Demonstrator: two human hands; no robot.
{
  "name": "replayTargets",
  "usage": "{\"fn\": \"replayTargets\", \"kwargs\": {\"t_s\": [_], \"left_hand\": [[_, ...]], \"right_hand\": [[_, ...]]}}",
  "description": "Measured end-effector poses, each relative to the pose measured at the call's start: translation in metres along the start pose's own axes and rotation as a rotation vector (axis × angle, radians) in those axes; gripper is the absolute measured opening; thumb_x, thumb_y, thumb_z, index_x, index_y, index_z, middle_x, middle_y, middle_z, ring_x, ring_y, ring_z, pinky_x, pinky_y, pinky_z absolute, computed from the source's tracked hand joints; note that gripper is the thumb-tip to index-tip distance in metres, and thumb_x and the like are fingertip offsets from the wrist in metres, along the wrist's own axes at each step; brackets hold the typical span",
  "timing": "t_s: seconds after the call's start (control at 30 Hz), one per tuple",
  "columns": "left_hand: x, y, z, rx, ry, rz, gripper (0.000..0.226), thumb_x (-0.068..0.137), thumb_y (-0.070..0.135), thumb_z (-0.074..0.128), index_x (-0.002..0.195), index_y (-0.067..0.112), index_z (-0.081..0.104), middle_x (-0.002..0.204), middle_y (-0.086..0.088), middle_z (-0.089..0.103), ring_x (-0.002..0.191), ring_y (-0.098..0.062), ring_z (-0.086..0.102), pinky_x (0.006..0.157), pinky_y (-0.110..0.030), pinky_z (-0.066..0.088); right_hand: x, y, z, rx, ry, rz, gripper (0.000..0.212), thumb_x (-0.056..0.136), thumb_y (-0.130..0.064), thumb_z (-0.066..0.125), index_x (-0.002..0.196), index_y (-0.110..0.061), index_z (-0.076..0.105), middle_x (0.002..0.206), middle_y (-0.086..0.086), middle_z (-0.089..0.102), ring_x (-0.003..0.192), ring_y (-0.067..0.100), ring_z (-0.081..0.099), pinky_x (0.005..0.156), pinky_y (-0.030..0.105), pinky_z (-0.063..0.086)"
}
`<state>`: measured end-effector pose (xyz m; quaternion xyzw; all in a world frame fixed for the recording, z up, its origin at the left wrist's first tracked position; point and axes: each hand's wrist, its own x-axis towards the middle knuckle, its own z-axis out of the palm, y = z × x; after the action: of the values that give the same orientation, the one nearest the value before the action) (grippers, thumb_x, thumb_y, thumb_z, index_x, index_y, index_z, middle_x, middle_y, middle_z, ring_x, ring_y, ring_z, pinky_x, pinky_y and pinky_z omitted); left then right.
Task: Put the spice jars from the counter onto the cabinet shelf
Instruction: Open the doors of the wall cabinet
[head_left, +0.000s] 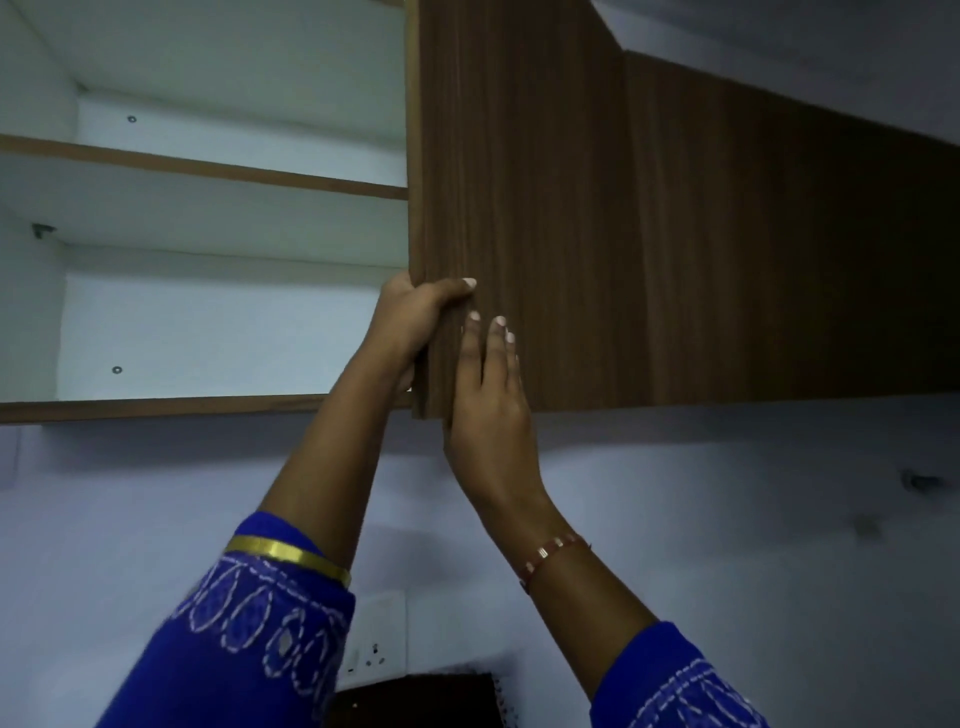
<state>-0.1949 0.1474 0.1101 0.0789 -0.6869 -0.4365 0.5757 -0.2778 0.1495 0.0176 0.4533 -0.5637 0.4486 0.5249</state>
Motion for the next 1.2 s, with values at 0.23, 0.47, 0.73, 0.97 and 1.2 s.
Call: {"fn": "replayTargets", "kwargs": {"t_s": [0.23, 0.47, 0.73, 0.97, 1.2], "left_hand": [[-0.041, 0.031, 0.062, -0.034, -0.019, 0.087, 0.029, 0.081, 0.0, 0.057, 0.103, 0.018, 0.053, 0.088, 0.001, 0.064, 0.081, -0.015, 0.063, 0.065, -0.022, 0.051], [-0.081, 0.063, 0.156, 0.015, -0.019, 0.26, 0.048, 0.081, -0.007, 0.049, 0.126, 0.011, 0.048, 0.098, -0.003, 0.06, 0.081, -0.018, 0.062, 0.065, -0.023, 0.053], [-0.099, 0.073, 0.27, 0.093, -0.023, 0.333, 0.072, 0.083, -0.004, 0.05, 0.146, 0.008, 0.02, 0.144, -0.015, 0.042, 0.121, -0.027, 0.053, 0.093, -0.03, 0.052], [-0.107, 0.059, 0.335, 0.359, -0.237, 0.461, 0.091, 0.088, 0.028, 0.059, 0.148, 0.007, -0.006, 0.159, -0.011, -0.002, 0.147, -0.027, 0.007, 0.119, -0.038, 0.017], [-0.1, 0.025, 0.384, 0.445, -0.455, 0.54, 0.074, 0.097, 0.039, 0.037, 0.148, 0.012, -0.009, 0.158, -0.005, -0.013, 0.147, -0.02, -0.007, 0.119, -0.036, 0.007]], "right_hand": [[-0.007, 0.034, -0.069, 0.202, 0.025, 0.05, 0.087, 0.073, -0.002, 0.075, 0.146, -0.004, 0.027, 0.148, 0.022, 0.036, 0.134, 0.039, 0.04, 0.095, 0.042, 0.048], [-0.013, 0.091, -0.153, 0.382, 0.052, 0.164, 0.071, 0.081, -0.007, 0.068, 0.144, -0.007, 0.033, 0.136, 0.013, 0.054, 0.121, 0.028, 0.057, 0.099, 0.033, 0.048], [-0.017, 0.169, -0.226, 0.503, -0.003, 0.375, 0.041, 0.085, 0.002, 0.059, 0.125, 0.001, 0.052, 0.094, 0.011, 0.065, 0.081, 0.017, 0.06, 0.061, 0.0, 0.045], [-0.019, 0.238, -0.253, 0.749, 0.103, 0.595, 0.042, 0.08, 0.006, 0.065, 0.121, 0.003, 0.055, 0.109, 0.012, 0.065, 0.098, 0.015, 0.061, 0.072, 0.007, 0.05], [-0.016, 0.302, -0.27, 0.876, 0.192, 0.817, 0.043, 0.077, 0.004, 0.069, 0.118, -0.004, 0.058, 0.108, 0.009, 0.065, 0.101, 0.021, 0.062, 0.076, 0.022, 0.055]]}}
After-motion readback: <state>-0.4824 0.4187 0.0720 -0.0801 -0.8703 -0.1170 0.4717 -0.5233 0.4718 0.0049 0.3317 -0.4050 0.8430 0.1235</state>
